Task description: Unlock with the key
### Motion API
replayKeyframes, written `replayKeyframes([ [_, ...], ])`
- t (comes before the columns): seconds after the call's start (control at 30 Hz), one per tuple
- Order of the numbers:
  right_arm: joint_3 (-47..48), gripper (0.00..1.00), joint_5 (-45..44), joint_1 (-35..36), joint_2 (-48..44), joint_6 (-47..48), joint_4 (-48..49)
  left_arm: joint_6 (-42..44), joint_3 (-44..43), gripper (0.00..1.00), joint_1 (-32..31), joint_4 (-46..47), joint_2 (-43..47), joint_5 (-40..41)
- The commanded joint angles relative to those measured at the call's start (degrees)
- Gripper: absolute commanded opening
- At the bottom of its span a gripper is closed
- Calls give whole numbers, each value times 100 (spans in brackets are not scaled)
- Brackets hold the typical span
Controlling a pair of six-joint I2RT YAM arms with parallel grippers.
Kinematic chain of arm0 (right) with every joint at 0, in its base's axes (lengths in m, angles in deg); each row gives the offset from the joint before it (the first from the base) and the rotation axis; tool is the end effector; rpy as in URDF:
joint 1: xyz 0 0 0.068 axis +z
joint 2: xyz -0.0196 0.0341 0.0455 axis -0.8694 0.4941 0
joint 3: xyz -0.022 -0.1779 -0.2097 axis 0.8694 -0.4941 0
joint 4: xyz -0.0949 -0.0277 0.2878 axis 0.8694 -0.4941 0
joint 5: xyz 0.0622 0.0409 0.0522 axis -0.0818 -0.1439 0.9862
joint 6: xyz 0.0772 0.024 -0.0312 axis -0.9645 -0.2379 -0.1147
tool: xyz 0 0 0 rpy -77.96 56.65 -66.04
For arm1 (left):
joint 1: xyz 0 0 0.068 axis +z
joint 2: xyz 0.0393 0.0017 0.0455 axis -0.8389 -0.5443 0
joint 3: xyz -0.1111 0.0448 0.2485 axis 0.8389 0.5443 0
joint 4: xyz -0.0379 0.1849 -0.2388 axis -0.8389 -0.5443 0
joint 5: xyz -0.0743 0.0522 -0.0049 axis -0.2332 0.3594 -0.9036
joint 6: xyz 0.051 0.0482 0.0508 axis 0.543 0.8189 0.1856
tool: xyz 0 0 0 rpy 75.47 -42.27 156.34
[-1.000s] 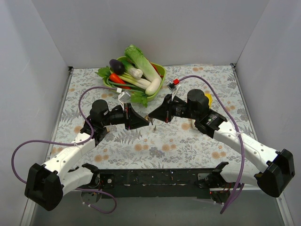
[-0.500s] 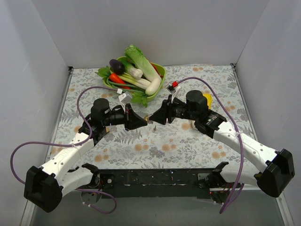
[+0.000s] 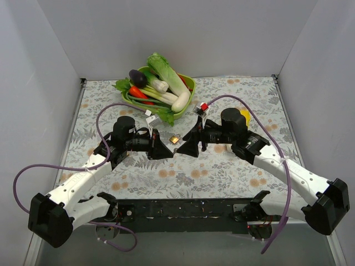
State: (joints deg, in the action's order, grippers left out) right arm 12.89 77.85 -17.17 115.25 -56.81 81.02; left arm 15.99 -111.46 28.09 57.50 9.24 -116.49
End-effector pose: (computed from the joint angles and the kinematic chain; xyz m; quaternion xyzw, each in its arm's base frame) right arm 0.2154 0.2577 0.3319 -0.3363 0.6885 0.4883 0.4177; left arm 0.2210 -0.1913 0.2586 0.0577 0.7980 -0.5911 0.1026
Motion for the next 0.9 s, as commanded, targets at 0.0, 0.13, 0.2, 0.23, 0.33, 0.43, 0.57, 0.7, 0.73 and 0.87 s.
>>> replayKeyframes([
  [0.0, -43, 81, 854, -15, 274, 221, 382, 139, -379, 0, -122, -491, 97, -233],
  [0.13, -78, 79, 1285, -7, 476, 168, 540, 131, -362, 0, -148, -685, 159, -268],
  [0.2, -122, 78, 1356, -7, 485, 133, 619, 104, -344, 0, -157, -720, 176, -330],
  [0.23, -157, 78, 1434, -7, 476, 107, 759, 104, -335, 0, -157, -747, 168, -365],
  [0.33, -342, 76, 1610, 2, 494, -104, 1006, 96, -335, 0, -175, -799, 133, -461],
  [0.43, -526, 75, 1786, -7, 503, -306, 1305, 87, -353, 0, -183, -808, 106, -514],
  [0.57, -693, 78, 1848, 11, 476, -395, 1560, 78, -406, 0, -218, -826, 1, -637],
  [0.7, -694, 79, 1822, 11, 511, -360, 1630, 78, -423, 0, -262, -843, -43, -699],
  [0.73, -685, 79, 1822, 11, 564, -368, 1648, 87, -432, 0, -271, -861, -43, -699],
  [0.87, -650, 71, 1874, 37, 713, -360, 1710, 104, -458, 0, -298, -922, -52, -699],
])
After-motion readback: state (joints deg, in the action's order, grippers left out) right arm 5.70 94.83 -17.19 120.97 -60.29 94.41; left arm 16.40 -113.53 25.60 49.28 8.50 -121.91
